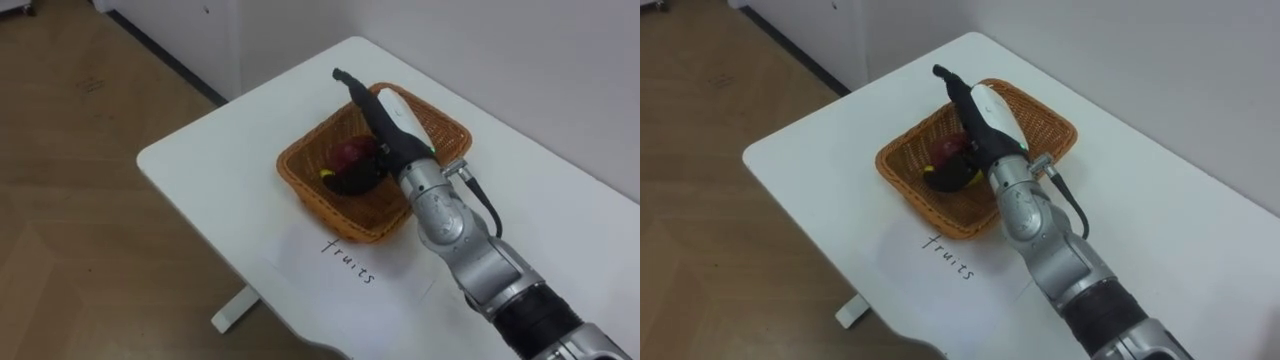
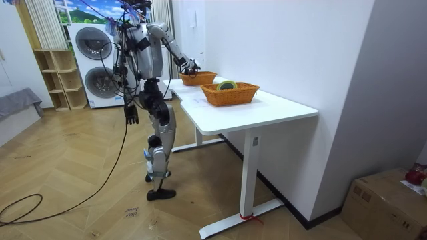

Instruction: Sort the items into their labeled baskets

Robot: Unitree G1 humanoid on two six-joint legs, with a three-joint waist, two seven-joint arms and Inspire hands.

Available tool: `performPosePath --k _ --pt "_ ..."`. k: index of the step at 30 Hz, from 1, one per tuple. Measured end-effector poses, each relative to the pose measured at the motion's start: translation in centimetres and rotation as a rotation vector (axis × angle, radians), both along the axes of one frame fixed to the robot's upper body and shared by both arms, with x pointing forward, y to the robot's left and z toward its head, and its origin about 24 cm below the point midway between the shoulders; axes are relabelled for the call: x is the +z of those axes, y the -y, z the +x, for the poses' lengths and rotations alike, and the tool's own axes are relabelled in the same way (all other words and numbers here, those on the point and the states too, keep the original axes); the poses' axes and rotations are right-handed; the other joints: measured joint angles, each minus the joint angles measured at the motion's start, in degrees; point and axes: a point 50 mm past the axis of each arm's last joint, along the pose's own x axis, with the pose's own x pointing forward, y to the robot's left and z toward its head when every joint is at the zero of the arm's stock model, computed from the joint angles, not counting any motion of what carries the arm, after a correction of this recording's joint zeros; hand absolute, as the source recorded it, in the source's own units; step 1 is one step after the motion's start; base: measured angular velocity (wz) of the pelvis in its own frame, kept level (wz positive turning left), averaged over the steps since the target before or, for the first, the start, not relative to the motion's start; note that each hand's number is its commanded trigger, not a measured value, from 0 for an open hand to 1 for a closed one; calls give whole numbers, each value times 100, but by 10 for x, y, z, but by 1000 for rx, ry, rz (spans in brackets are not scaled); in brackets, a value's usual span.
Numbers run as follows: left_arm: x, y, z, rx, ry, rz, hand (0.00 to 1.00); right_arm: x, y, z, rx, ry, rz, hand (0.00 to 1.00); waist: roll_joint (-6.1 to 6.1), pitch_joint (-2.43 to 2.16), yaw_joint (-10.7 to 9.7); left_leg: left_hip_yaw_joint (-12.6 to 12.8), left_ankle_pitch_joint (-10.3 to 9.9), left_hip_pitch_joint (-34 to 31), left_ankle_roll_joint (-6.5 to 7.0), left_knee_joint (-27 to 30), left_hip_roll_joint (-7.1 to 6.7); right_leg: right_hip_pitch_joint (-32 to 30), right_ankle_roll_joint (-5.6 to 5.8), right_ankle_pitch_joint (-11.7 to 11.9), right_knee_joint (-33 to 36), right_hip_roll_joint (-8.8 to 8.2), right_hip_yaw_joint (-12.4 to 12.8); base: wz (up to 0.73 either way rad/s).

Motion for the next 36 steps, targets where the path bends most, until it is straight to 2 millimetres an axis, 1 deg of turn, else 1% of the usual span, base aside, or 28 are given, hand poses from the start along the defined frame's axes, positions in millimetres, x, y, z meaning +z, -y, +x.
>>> performPosePath --k 6,8,11,12,13,14,16,17,18,20,21,22,23,24,25,26,27,28,29,30,31,32,34,35,36 --pt "0 -1 1 4 5 4 0 -3 2 0 -8 -11 -4 0 2 1 0 -3 0 -9 0 18 -2 6 0 0 0 -2 -10 0" --pt "0 -1 2 4 8 5 0 -3 4 1 -15 -11 -2 0 28 16 0 1 -1 -15 0 31 2 -2 0 0 3 -7 -10 0" --pt "1 -1 3 2 12 7 0 -2 6 2 -21 -8 -2 0 47 10 -24 13 -2 -77 1 36 8 -44 0 0 3 -11 -8 0" --pt "1 -1 5 2 16 10 0 0 7 2 -27 -3 0 0 34 -2 -30 17 -2 -99 0 39 8 -83 0 0 3 -11 -7 0" --pt "1 -2 5 3 17 10 0 1 8 3 -28 0 1 0 32 -3 -30 22 -1 -105 0 40 9 -91 0 0 2 -10 -8 -3" --pt "1 -3 5 4 16 13 0 2 9 3 -30 4 7 0 22 -20 -43 31 -1 -93 0 46 9 -80 0 0 2 -9 4 0" --pt "2 -5 5 3 17 20 0 6 11 4 -38 7 34 0 34 -21 -76 31 0 -69 1 54 8 -53 0 0 1 -9 15 0" --pt "3 -6 5 3 18 26 0 8 13 4 -44 8 57 0 17 -35 -122 41 2 -67 3 58 8 -50 0 0 1 -8 26 0" --pt "3 -6 8 1 25 28 0 11 15 5 -48 14 74 0 22 -32 -186 59 3 -52 4 65 9 -45 0 0 2 -5 95 0" --pt "2 -5 8 -1 25 25 0 16 18 6 -62 26 95 0 32 -25 -227 116 3 -6 4 52 15 -27 0 0 1 -5 235 -13" --pt "2 -4 8 0 26 22 0 19 21 8 -75 38 114 0 39 -21 -240 159 2 9 5 44 24 -33 0 0 0 -5 266 -19" --pt "2 -4 10 -1 30 21 0 22 22 8 -81 48 121 0 35 -24 -300 168 2 6 5 44 22 -37 -1 0 -2 -5 282 -13" --pt "2 -3 11 -2 33 19 0 29 24 9 -88 77 137 0 42 -21 -395 186 4 1 7 47 23 -45 -1 0 -2 -4 332 -14" --pt "2 -3 12 -5 35 18 0 38 25 9 -92 115 153 0 47 -23 -457 236 4 -7 7 45 23 -80 -1 0 -1 0 380 -17" --pt "2 -3 13 -5 38 18 0 43 26 8 -90 140 156 0 51 -21 -495 256 4 -11 7 43 23 -92 -1 0 -2 1 401 -25" --pt "2 -3 17 -8 48 16 0 53 31 7 -79 192 153 0 55 -20 -584 316 4 -8 7 33 26 -105 -1 0 -1 2 472 -15" --pt "2 -2 18 -10 56 15 0 57 33 7 -76 217 153 0 51 -26 -625 331 4 -5 8 25 29 -107 -1 0 -1 2 483 -18" --pt "3 -2 21 -16 73 13 0 66 38 6 -83 263 157 0 73 -17 -682 364 5 8 8 6 37 -110 -2 1 0 4 528 -16" --pt "3 -2 23 -20 85 12 0 74 43 5 -92 308 157 0 58 -36 -778 388 5 19 9 6 37 -110 -3 1 0 7 563 -14" --pt "3 -2 23 -22 90 12 0 78 45 5 -97 325 163 0 64 -35 -829 416 6 17 10 7 37 -110 -3 1 1 7 561 -14" --pt "3 -1 24 -27 96 18 0 85 49 5 -107 356 179 0 71 -51 -955 494 10 26 15 13 54 -134 -5 3 5 11 632 -19" --pt "3 0 24 -29 102 18 0 91 53 4 -116 386 194 0 71 -72 -1031 533 11 30 17 15 63 -156 -11 6 4 15 687 -23" --pt "3 1 24 -32 110 13 0 100 58 2 -127 427 205 0 83 -73 -1145 615 11 41 17 13 81 -181 -32 19 6 25 782 -27" --pt "3 1 24 -32 110 14 0 105 61 1 -139 449 212 0 99 -67 -1199 680 11 65 18 -1 118 -194 -47 30 8 31 813 -30" --pt "3 1 24 -29 107 17 0 110 64 0 -150 474 221 0 105 -68 -1306 719 11 85 17 -18 120 -200 -51 34 13 39 853 -25"
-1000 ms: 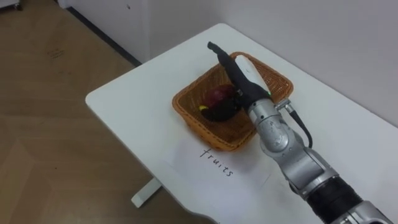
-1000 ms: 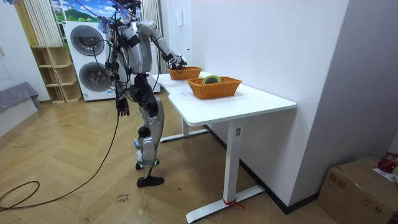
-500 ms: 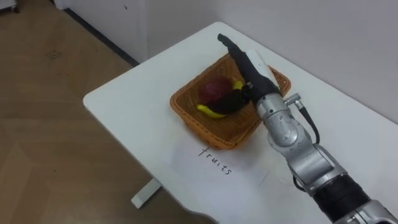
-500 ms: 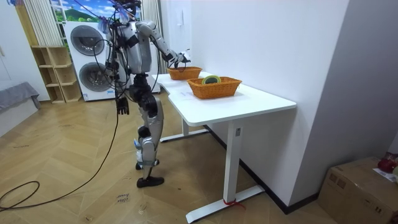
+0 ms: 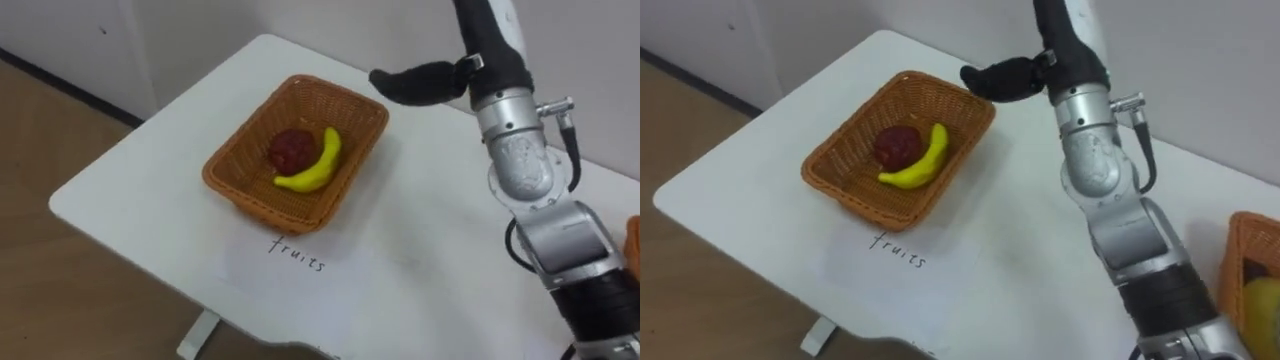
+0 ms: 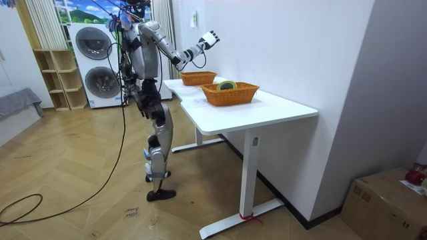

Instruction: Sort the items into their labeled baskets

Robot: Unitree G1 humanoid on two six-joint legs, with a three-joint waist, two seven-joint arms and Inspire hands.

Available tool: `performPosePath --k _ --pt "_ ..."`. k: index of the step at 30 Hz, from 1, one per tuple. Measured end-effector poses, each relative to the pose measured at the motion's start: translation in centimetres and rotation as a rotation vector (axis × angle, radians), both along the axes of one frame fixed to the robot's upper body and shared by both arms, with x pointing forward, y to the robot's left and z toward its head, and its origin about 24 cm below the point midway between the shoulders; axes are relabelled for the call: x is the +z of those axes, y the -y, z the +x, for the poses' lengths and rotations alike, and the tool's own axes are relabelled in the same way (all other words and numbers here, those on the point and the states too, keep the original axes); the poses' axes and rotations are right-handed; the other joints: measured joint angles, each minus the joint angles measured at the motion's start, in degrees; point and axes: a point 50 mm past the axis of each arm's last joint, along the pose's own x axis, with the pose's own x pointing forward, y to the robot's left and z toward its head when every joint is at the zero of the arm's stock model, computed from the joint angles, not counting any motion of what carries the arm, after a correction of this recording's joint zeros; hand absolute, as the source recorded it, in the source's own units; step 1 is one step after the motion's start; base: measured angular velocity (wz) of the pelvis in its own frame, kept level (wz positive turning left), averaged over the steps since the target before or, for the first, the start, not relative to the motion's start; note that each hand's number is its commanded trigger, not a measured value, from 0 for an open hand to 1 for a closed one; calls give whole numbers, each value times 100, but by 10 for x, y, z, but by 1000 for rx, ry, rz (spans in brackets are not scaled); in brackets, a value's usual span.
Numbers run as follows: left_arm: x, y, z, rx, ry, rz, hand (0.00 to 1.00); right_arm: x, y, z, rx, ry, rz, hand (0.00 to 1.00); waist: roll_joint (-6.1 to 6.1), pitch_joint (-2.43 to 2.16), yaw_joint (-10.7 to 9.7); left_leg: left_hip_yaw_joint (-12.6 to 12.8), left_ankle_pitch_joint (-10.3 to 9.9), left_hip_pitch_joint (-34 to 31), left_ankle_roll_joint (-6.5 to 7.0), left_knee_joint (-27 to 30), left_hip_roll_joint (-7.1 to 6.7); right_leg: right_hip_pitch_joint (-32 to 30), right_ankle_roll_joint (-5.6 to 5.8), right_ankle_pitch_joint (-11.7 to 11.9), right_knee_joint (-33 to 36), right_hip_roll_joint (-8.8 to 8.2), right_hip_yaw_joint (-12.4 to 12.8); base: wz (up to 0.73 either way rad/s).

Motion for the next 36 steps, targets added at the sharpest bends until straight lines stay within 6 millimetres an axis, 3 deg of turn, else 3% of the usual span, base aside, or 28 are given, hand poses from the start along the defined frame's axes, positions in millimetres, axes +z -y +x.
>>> performPosePath --k 4,9,15,20,25,31,36 --pt "-2 0 -6 3 -13 6 0 9 7 -2 -17 60 21 0 34 -17 -257 136 -1 77 -2 -55 28 -14 -22 20 2 36 170 -21" --pt "-3 0 -10 8 -28 4 0 17 18 -5 -55 96 28 0 86 -28 -420 277 -1 213 -11 -156 107 -5 -42 33 9 67 322 -18" --pt "-3 1 -12 9 -24 6 0 30 36 -8 -107 143 81 0 69 -40 -572 307 -5 306 -15 -182 95 88 -41 32 4 75 324 0" --pt "-4 1 -14 11 -28 11 0 39 38 -12 -96 178 125 0 56 -46 -654 368 -15 331 -20 -202 110 115 -40 32 3 81 328 -4" --pt "-4 0 -21 23 -38 11 0 41 48 -17 -111 191 181 0 68 -40 -680 411 -15 338 -19 -195 124 110 -40 32 4 80 380 -4" --pt "-3 -3 -33 50 -55 16 0 38 75 -27 -196 193 229 0 39 -63 -807 474 -17 357 -20 -196 156 100 -44 35 12 92 425 -4" --pt "-3 -2 -35 48 -59 20 0 33 88 -32 -271 206 297 0 95 -28 -953 594 -37 435 -45 -199 199 117 -78 55 18 144 582 -16"
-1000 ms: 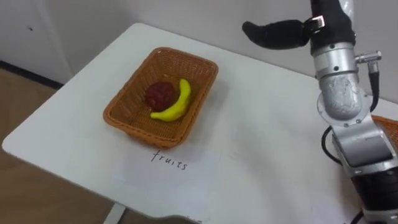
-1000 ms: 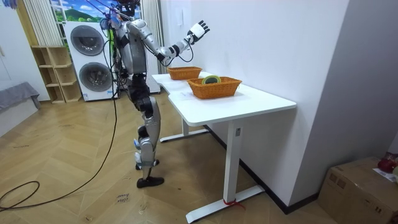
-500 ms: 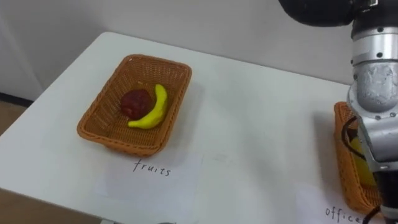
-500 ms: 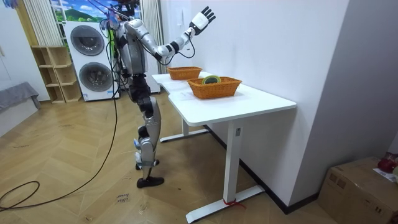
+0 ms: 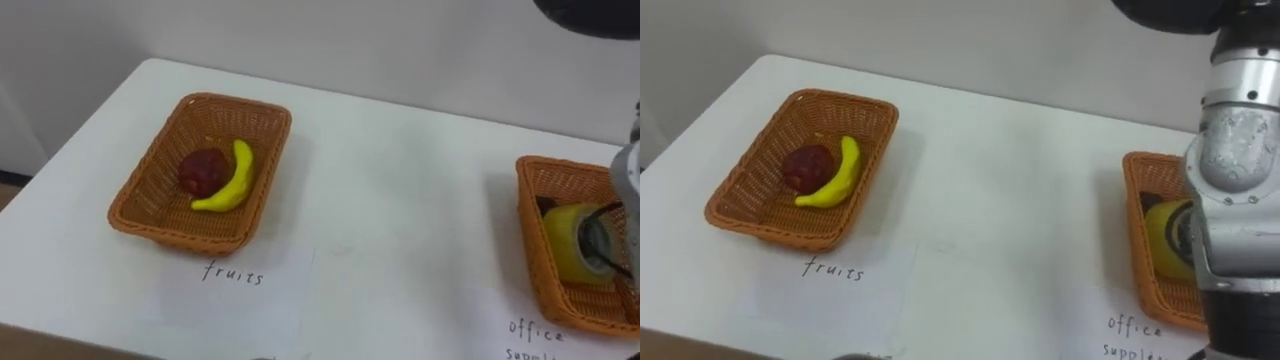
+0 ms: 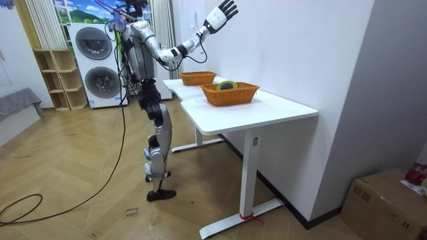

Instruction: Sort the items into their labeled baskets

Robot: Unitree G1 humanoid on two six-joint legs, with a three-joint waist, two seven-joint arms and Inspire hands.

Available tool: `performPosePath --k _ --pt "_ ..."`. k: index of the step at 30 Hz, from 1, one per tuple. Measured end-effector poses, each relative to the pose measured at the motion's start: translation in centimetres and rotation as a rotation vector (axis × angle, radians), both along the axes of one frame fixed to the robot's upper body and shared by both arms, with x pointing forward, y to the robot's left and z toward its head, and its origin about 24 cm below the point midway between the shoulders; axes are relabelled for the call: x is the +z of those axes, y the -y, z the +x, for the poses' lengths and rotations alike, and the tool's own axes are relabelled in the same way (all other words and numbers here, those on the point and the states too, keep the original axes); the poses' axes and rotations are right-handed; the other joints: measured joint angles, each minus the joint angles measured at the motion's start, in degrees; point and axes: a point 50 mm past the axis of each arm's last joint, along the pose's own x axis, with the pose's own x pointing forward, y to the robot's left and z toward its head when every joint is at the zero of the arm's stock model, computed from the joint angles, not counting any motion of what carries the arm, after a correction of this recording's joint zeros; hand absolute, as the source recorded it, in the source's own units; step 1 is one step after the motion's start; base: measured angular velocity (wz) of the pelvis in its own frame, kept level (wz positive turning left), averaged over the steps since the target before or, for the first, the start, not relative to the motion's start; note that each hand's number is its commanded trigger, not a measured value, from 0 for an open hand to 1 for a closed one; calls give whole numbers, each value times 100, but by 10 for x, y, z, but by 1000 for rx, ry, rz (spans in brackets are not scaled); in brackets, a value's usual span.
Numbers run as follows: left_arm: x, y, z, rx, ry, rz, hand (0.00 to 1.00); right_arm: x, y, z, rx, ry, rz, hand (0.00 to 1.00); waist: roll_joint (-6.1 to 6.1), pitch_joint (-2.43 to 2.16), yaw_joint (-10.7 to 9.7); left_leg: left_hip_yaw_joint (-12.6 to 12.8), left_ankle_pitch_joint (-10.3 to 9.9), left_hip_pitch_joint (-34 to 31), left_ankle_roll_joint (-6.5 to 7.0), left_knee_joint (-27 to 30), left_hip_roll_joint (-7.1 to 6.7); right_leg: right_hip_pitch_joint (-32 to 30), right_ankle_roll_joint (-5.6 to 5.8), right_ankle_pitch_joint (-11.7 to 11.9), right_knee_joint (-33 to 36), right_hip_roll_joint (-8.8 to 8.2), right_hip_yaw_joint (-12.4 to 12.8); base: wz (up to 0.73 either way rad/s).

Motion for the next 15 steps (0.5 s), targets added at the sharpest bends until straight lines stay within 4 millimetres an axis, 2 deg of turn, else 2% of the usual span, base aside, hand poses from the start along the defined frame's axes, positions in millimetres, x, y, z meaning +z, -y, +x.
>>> performPosePath --k 3,5,6,9,15 --pt "-1 3 4 -16 7 10 0 -5 7 -4 -29 -5 45 0 24 8 -149 73 -6 -2 -10 12 9 -23 -23 15 1 27 62 -11" --pt "-2 5 10 -17 16 3 0 -9 21 -10 -67 -6 106 0 48 -14 -276 112 -9 16 -14 18 50 -62 -30 20 12 32 94 -13" --pt "-2 5 9 -16 12 0 0 -11 28 -13 -91 2 145 0 75 -27 -297 177 -19 39 -22 8 78 -87 -38 27 36 47 156 -27" --pt "-2 4 7 -15 7 2 0 -15 42 -22 -147 14 212 0 110 -31 -428 299 -47 90 -45 -11 102 -156 -42 30 83 87 249 -27" --pt "-2 4 6 -15 4 1 0 -31 61 -38 -243 -15 272 0 115 -40 -659 488 -80 90 -88 -22 156 -240 -76 51 93 152 332 -19"
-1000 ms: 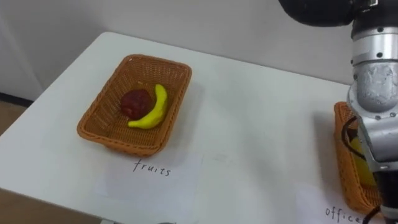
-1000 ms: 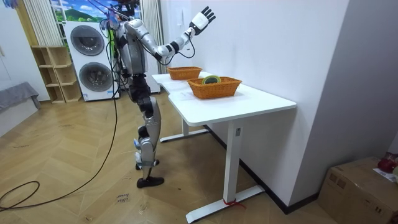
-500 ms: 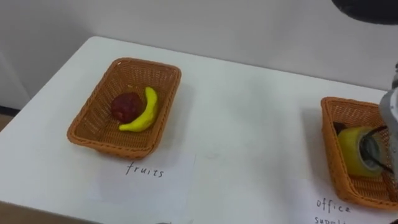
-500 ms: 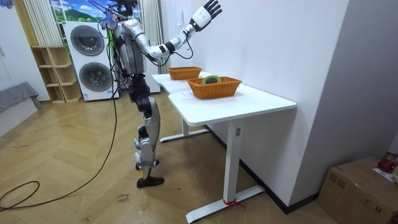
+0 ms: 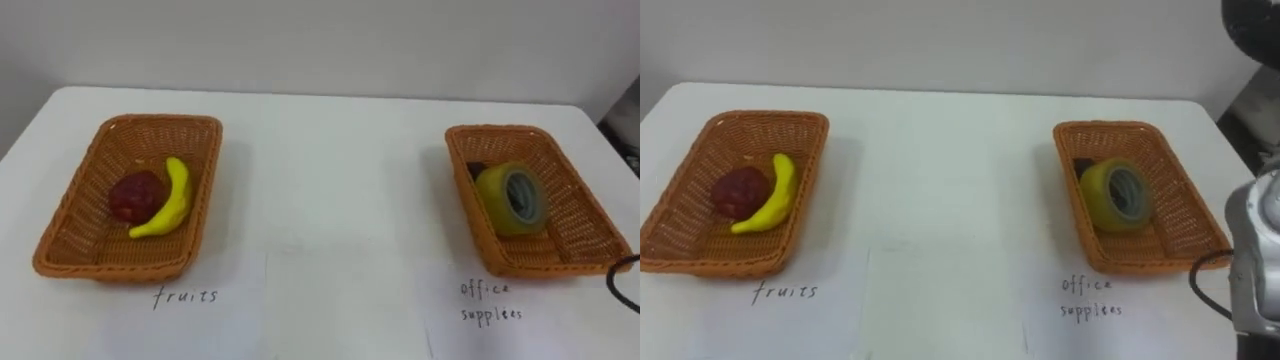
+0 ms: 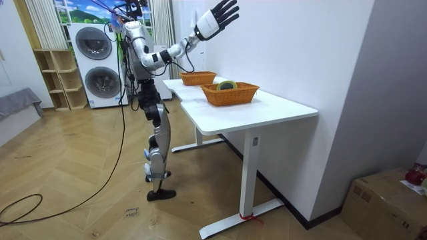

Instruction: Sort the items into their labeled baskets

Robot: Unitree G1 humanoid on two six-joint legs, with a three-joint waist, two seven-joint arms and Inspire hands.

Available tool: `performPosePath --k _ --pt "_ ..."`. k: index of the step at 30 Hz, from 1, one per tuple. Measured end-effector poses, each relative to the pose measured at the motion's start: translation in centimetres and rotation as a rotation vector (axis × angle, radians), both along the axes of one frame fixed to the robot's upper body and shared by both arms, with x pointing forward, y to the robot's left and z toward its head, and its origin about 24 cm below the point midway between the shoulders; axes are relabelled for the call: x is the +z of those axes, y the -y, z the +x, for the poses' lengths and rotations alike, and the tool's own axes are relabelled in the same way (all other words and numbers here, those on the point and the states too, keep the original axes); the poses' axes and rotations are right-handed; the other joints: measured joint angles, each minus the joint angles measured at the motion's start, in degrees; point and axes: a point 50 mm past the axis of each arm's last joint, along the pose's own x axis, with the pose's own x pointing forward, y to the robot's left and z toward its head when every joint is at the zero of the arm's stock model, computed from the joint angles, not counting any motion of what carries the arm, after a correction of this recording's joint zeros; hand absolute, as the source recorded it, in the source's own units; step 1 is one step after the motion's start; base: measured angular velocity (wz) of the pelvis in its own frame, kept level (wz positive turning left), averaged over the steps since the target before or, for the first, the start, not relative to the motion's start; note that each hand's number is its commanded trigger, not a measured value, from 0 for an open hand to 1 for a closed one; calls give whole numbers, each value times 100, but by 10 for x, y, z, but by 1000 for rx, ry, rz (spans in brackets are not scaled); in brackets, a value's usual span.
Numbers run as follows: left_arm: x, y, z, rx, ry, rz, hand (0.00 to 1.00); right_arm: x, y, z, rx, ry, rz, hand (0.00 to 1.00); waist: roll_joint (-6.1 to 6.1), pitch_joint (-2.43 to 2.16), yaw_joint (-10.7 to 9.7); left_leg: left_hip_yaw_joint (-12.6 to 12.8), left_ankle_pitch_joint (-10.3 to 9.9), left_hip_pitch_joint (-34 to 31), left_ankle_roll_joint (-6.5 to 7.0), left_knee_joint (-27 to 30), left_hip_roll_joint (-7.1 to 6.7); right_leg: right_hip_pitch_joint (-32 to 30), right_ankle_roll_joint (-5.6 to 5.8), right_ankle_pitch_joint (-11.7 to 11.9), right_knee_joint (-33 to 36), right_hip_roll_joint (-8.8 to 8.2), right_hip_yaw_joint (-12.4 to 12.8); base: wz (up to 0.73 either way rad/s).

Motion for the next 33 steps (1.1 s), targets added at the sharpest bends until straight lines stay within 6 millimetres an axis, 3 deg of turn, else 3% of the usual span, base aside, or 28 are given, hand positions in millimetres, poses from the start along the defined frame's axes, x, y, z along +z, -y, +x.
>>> performPosePath --k 5,9,15,23,33 --pt "0 0 -5 4 -12 3 0 -15 19 -19 -98 -19 98 0 -43 1 -142 139 -20 38 -30 -34 43 21 -12 -1 -19 72 232 -17" --pt "1 0 -3 6 4 21 0 -28 31 -28 -144 -22 240 0 -50 16 -240 233 -42 80 -19 -71 47 4 -12 -2 -30 77 291 -10" --pt "2 -1 -1 5 17 27 0 -44 52 -42 -266 -54 306 0 -30 15 -255 289 -57 107 -9 -97 43 13 -13 -1 -112 84 366 -4" --pt "2 -2 1 37 33 20 0 -94 69 -68 -397 -174 522 0 -3 46 -333 279 -100 86 -13 -120 52 12 -9 -5 -105 87 329 0" --pt "3 -4 4 40 32 31 0 -164 70 -102 -592 -287 886 0 -21 36 -393 311 -109 90 -9 -126 38 2 -4 -39 -106 89 433 -2"
